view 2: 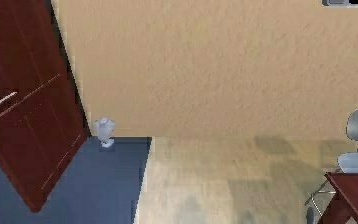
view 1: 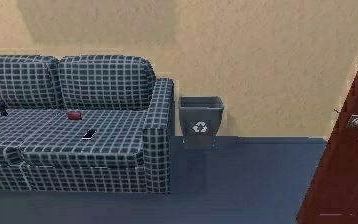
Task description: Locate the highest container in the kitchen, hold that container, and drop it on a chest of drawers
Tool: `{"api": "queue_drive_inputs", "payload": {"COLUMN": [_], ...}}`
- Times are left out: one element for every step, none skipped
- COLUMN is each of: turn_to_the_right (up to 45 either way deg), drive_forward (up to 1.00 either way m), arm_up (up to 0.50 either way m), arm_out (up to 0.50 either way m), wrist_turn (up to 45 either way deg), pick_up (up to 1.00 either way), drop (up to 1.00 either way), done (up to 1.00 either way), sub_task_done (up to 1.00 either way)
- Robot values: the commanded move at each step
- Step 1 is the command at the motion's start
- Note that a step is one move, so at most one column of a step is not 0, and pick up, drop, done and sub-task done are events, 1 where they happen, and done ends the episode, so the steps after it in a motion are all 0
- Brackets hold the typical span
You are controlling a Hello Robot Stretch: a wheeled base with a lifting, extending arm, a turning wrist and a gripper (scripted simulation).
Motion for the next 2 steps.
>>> {"api": "queue_drive_inputs", "payload": {"turn_to_the_right": [0.0,-45.0], "drive_forward": [0.25,0.0], "arm_up": [0.0,0.0], "arm_out": [0.0,0.0], "wrist_turn": [0.0,0.0], "pick_up": [0.0,0.0], "drop": [0.0,0.0], "done": [0.0,0.0], "sub_task_done": [0.0,0.0]}}
